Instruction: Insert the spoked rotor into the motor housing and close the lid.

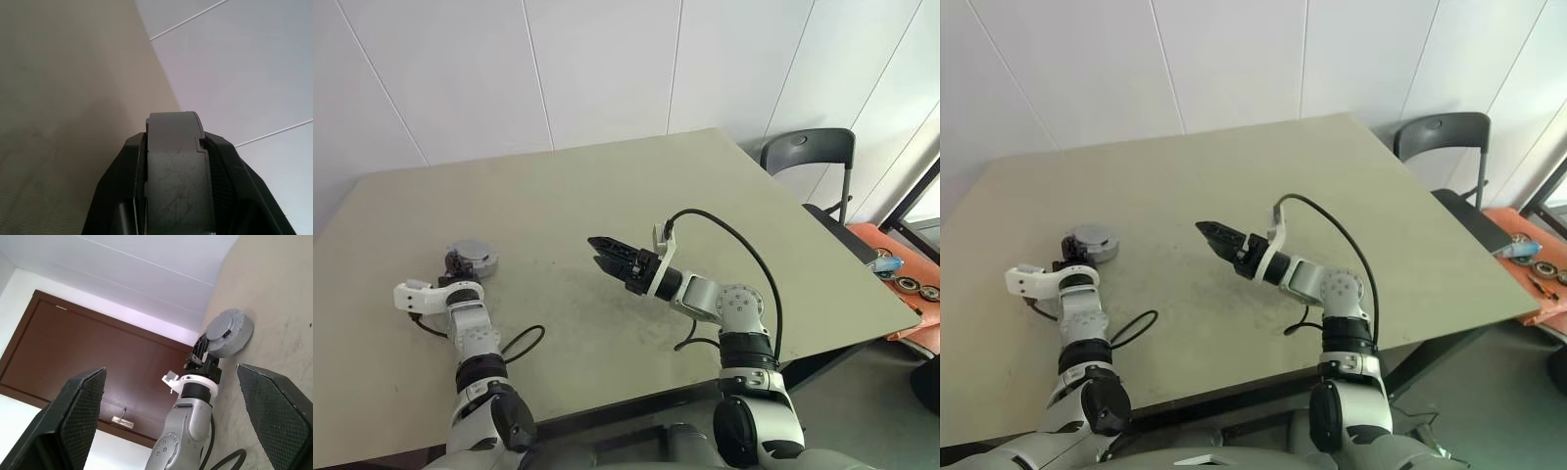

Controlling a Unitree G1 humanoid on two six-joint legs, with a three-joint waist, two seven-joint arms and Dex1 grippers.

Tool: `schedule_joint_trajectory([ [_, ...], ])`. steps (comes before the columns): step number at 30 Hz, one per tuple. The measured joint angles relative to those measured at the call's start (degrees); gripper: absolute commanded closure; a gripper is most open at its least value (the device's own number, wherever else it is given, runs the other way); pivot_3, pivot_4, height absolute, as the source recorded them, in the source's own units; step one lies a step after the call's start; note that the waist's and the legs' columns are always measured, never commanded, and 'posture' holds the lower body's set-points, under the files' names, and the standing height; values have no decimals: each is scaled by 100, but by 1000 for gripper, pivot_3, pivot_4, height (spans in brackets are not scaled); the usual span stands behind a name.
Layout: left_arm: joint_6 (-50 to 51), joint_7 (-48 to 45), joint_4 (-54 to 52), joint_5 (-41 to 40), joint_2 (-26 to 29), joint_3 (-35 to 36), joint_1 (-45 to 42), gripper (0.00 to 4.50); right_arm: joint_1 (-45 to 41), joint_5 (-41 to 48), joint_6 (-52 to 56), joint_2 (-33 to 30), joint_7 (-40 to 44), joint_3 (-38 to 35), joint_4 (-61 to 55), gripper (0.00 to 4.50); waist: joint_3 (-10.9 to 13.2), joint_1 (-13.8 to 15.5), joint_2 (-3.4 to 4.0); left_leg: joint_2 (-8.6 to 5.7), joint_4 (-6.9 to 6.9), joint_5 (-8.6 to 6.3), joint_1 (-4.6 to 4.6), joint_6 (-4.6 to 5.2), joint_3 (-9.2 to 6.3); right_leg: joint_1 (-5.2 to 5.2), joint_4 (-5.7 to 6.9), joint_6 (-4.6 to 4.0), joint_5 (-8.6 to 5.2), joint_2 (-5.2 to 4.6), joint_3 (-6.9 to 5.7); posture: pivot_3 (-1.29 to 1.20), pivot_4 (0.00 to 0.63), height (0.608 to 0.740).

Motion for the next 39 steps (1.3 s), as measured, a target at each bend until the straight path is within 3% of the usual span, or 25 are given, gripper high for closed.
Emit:
schedule_joint_trajectory([
  [8,-140,319,-6,123,11,-21,-6,25,2,-54,-24,-103,110,190,-13,0,-2,-4,0,0,3,0,13,0,1,14,1,0,1,0,0,0,0,740],
  [20,-260,911,-17,452,40,-196,-12,25,175,-1716,-1372,-920,972,2170,-710,0,-9,-27,-2,1,7,0,24,-1,5,24,2,4,2,2,0,0,0,740],
  [29,-286,1525,-159,890,48,-427,78,25,190,-2155,-1781,-995,1217,2392,-730,0,-13,-39,-2,1,3,0,29,0,3,24,2,3,2,2,4,0,0,740],
  [39,-257,2870,-770,1753,3,-755,445,25,195,-2304,-1780,-1007,1365,2437,-731,0,-13,-27,-2,1,3,0,29,0,4,25,2,3,2,3,5,0,0,740],
])
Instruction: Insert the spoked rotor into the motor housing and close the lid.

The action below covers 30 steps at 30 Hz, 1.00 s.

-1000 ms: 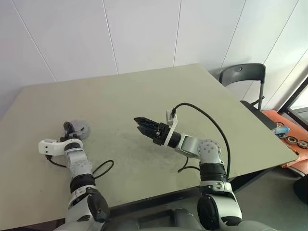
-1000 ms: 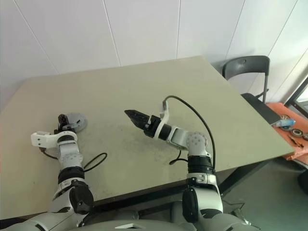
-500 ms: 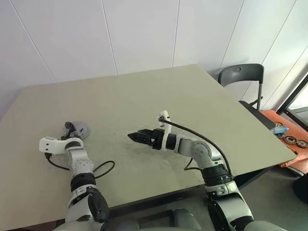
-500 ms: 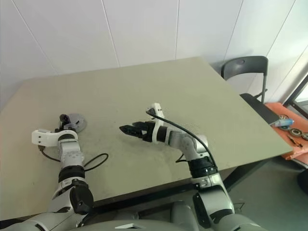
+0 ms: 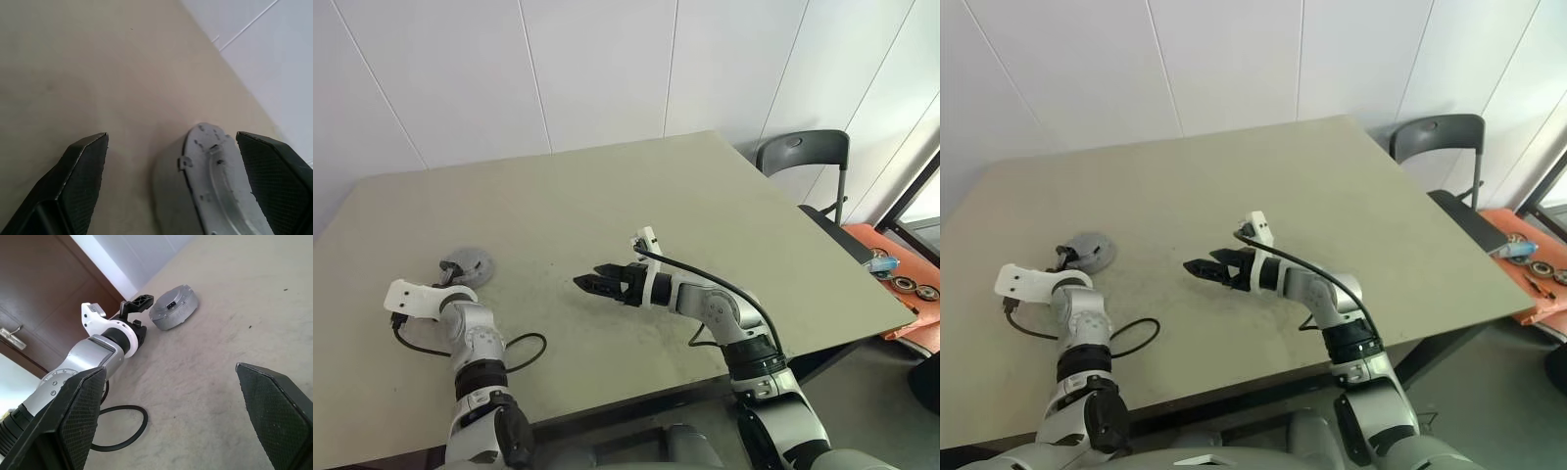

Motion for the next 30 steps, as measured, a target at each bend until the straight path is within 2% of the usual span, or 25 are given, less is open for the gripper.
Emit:
schedule_joint_trajectory([
  [4,23,175,-178,350,81,-148,243,25,2,-42,-2,-5,30,23,0,0,1,17,-2,0,1,0,-4,0,0,0,-1,-1,0,0,-4,0,0,740],
  [7,276,-213,-416,438,254,-366,374,25,21,-143,-120,-30,35,37,0,0,1,64,-7,-1,5,1,-9,-1,-3,0,0,-1,0,-1,-9,0,0,740],
  [13,680,-2278,-1426,432,630,-1407,764,25,40,-369,-573,-10,-23,33,8,0,0,167,-6,-4,3,0,-8,-1,-1,2,-3,-2,1,-2,-10,0,0,740],
  [18,632,-4030,-1501,587,971,-2191,1351,25,116,-796,-1227,-102,-148,30,20,0,1,159,-4,-3,1,0,-7,0,0,2,-3,-3,0,-1,-9,0,0,740],
  [23,325,-5688,-1631,555,1407,-2515,1606,25,410,-1039,-1591,-316,-199,28,-65,0,1,174,-3,-2,1,0,-8,0,0,2,-5,-3,-1,0,-10,0,0,740],
  [30,234,-6968,-1780,421,1855,-2583,1780,25,840,-1187,-1962,-795,-57,14,-529,0,3,173,0,-1,1,0,-8,1,1,3,-7,8,-8,-1,-10,0,0,740],
])
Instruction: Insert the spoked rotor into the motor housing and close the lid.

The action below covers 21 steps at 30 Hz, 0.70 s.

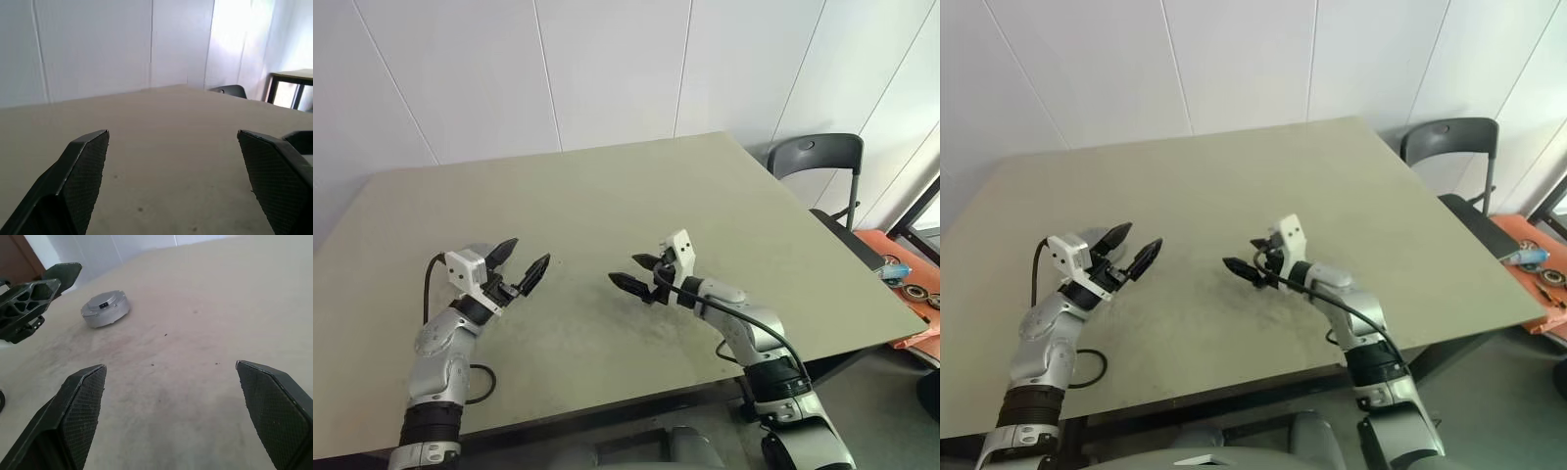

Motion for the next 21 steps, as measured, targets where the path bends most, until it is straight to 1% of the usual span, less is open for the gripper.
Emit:
schedule_joint_trajectory([
  [3,-24,-515,-127,23,52,-197,273,25,158,-105,-424,-223,100,-50,-91,0,2,7,3,0,0,-1,0,2,2,3,-5,2,-1,-1,1,0,0,740],
  [6,-79,-680,-369,123,-12,-439,732,25,268,-352,-816,-432,164,-24,-152,0,2,5,3,2,0,-2,-1,4,3,3,-6,2,-1,-1,2,0,0,740],
  [9,-144,-683,-730,185,-112,-599,1136,25,341,-503,-1004,-505,232,49,-153,0,4,15,5,4,0,-2,0,4,3,3,-5,10,-7,-1,2,0,0,740],
  [13,-526,-596,-1170,404,-253,-771,1790,25,357,-447,-1045,-470,445,69,-154,0,4,21,6,6,0,-2,3,4,6,10,-4,10,-9,-1,4,0,0,740],
  [18,-858,-463,-1704,435,-265,-765,2403,25,366,-436,-1047,-464,607,89,-153,0,9,26,12,7,1,-3,0,5,8,16,-6,4,-14,-2,4,0,0,740],
  [21,-968,-334,-1929,417,-258,-711,2545,25,368,-429,-1047,-479,710,90,-153,0,12,40,14,7,1,-2,-1,5,6,18,-4,-3,-19,-1,3,0,0,740],
])
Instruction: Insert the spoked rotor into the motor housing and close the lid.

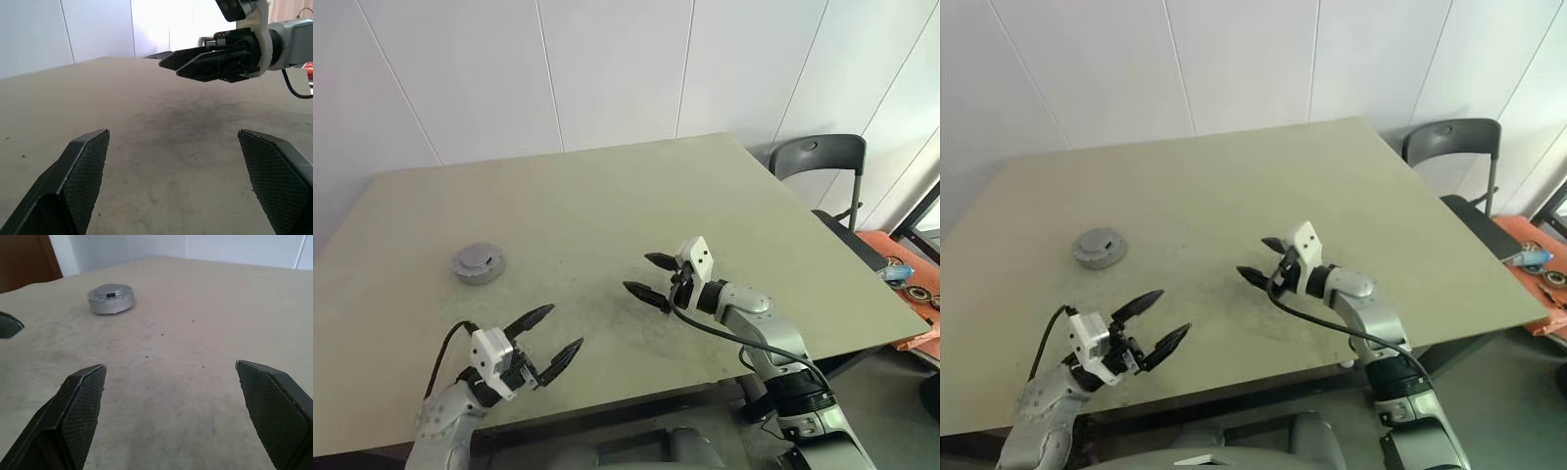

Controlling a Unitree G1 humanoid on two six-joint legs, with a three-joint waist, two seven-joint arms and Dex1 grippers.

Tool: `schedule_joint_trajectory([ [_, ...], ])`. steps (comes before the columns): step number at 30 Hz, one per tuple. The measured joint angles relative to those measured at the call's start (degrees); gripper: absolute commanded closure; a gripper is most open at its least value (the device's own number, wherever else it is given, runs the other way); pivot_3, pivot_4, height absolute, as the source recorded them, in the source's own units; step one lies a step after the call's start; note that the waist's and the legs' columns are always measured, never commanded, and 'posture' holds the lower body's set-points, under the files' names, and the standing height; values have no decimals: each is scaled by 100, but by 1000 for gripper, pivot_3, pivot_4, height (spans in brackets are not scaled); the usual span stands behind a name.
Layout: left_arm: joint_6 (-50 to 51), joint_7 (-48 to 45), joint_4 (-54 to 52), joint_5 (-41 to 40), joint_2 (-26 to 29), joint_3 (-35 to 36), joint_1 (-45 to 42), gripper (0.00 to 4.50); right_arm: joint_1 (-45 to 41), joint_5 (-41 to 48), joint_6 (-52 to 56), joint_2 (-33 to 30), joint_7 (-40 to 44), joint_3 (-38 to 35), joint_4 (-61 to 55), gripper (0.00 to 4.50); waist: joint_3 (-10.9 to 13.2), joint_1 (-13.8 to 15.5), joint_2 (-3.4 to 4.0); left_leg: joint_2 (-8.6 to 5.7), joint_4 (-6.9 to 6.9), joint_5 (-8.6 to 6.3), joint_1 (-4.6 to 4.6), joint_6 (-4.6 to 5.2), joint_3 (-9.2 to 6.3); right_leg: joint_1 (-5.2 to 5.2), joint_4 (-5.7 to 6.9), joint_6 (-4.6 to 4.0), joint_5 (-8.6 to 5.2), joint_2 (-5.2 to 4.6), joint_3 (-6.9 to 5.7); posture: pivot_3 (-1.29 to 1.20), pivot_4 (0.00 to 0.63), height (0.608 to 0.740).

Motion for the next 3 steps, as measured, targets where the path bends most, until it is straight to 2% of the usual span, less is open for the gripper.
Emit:
schedule_joint_trajectory([
  [3,62,128,-188,-62,146,150,-96,25,1,10,4,-18,85,3,1,0,3,-3,4,0,0,0,-1,0,0,10,2,-1,-2,1,-1,0,0,740],
])
